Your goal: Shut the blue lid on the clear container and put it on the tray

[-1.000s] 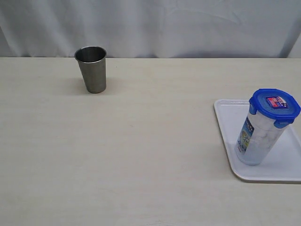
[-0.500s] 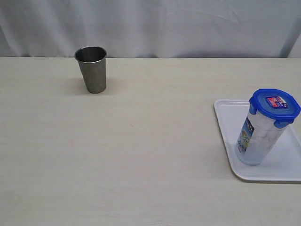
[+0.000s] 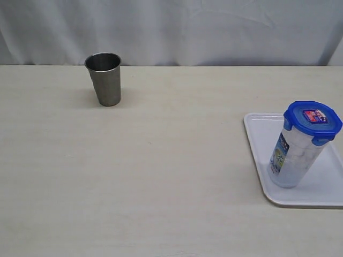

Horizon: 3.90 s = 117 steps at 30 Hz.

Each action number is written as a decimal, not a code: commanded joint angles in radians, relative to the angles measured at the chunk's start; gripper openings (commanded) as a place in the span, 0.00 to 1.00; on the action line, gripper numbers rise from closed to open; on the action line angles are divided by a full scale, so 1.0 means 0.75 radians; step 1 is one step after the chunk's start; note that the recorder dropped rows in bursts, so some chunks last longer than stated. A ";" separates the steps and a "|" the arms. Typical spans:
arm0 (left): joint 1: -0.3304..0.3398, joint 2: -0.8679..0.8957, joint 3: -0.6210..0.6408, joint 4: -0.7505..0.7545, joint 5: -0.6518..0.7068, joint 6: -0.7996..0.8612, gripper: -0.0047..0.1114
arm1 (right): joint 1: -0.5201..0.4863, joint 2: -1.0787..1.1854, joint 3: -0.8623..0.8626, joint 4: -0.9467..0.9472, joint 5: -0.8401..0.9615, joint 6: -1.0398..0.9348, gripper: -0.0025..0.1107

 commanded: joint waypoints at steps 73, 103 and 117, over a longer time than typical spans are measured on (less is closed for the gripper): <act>0.007 -0.004 0.005 -0.003 0.486 -0.019 0.04 | 0.015 -0.039 0.062 -0.005 -0.046 0.026 0.06; 0.007 -0.004 0.005 -0.005 0.486 -0.019 0.04 | 0.015 -0.589 0.760 -0.927 -0.655 0.876 0.06; 0.007 -0.004 0.005 -0.003 0.486 -0.019 0.04 | 0.015 -0.589 0.760 -1.369 -0.094 1.026 0.06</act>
